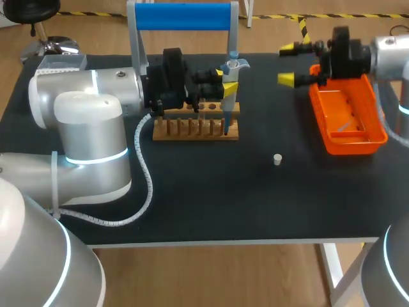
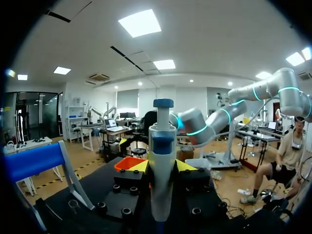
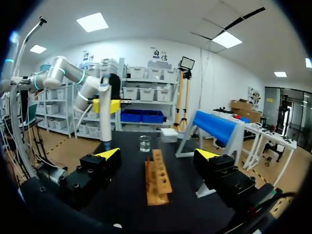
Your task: Invert the test tube, pick up the pipette, mount the tip to pipette, aspirate from beaker and dispense into the tube, eject the tip, return the pipette, and cap with the stopper.
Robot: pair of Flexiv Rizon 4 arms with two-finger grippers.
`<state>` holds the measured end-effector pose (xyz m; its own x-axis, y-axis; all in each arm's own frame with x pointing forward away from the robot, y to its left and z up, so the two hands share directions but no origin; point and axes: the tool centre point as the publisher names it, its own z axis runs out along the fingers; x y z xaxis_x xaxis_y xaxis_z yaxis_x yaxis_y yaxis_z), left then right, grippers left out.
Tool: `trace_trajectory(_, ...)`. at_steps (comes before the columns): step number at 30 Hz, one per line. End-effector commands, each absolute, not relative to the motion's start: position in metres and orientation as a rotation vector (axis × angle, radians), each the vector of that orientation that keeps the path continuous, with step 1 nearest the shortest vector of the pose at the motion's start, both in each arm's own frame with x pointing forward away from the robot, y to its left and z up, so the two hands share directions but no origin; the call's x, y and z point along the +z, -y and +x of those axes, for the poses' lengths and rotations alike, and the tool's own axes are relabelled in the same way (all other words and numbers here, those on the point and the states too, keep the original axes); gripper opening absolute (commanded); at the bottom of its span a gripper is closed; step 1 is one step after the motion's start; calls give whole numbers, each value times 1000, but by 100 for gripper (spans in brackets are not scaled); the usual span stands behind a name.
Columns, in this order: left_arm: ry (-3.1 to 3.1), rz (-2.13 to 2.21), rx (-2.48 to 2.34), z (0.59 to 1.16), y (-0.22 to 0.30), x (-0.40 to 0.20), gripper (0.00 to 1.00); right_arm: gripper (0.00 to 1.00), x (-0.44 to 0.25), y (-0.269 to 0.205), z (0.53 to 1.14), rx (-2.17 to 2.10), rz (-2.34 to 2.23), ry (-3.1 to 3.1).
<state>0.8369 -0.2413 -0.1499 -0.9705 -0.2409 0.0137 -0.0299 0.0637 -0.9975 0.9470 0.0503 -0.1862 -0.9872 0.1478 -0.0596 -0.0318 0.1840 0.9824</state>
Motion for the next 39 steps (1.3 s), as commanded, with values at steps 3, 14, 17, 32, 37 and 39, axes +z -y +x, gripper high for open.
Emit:
trace_trajectory(3, -2165, -284, -2029, 836, 243, -150, 0, 100, -166, -72, 1003, 1831, 161, -2358)
trace_trajectory(14, -2165, -284, -2029, 836, 243, -150, 0, 100, -158, -121, 1054, 1791, 313, -2362)
trace_trajectory(17, -2165, -284, -2029, 836, 243, -150, 0, 100, -157, -131, 1063, 1755, 326, -2380)
trace_trajectory(32, -2165, -284, -2029, 836, 243, -150, 0, 100, -166, -164, 1083, 1641, 303, -2451)
trace_trajectory(37, -2165, -284, -2029, 836, 243, -150, 0, 100, -165, -171, 1087, 1615, 283, -2463)
trace_trajectory(39, -2165, -284, -2029, 836, 243, -150, 0, 100, -166, -173, 1088, 1609, 282, -2465)
